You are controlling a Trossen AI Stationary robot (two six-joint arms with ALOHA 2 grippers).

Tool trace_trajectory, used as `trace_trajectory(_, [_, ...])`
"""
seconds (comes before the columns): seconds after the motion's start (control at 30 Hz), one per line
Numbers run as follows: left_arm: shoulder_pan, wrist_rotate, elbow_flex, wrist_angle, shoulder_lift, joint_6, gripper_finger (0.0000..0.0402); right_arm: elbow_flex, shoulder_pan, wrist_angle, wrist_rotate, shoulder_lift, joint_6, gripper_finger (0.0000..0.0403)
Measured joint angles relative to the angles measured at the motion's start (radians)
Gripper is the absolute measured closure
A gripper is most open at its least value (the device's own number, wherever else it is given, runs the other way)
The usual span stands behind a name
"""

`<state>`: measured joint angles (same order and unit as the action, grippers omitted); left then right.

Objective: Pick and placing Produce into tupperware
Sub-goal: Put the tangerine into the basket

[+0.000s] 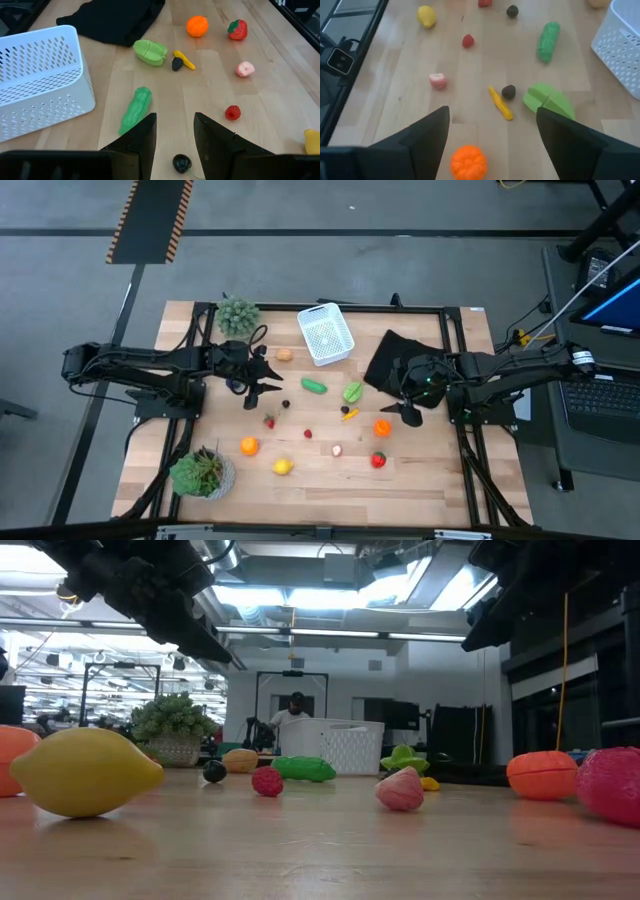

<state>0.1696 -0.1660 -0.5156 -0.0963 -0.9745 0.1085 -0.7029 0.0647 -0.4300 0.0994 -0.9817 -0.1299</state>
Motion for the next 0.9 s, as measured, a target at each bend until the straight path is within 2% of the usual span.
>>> trace_trajectory(0.17, [0.000, 0.000, 0.000, 0.000, 0.000, 0.000, 0.0278, 0.000, 0.000, 0.040, -0.030, -0.007, -0.070, 0.0103])
trace_trajectory(0.27, [0.000, 0.000, 0.000, 0.001, 0.000, 0.000, 0.0278, 0.000, 0.007, 0.059, -0.056, -0.023, -0.055, 0.0103])
trace_trajectory(0.57, [0.000, 0.001, 0.000, 0.002, 0.000, -0.002, 0.0278, -0.004, 0.121, 0.070, -0.076, -0.096, -0.050, 0.0103])
trace_trajectory(0.73, [0.000, 0.001, 0.000, 0.003, 0.000, -0.002, 0.0278, -0.099, 0.196, -0.037, -0.185, -0.174, -0.050, 0.0103])
trace_trajectory(0.9, [0.000, 0.001, 0.000, 0.003, 0.000, -0.002, 0.0278, -0.231, 0.247, -0.215, -0.249, -0.287, -0.087, 0.0103])
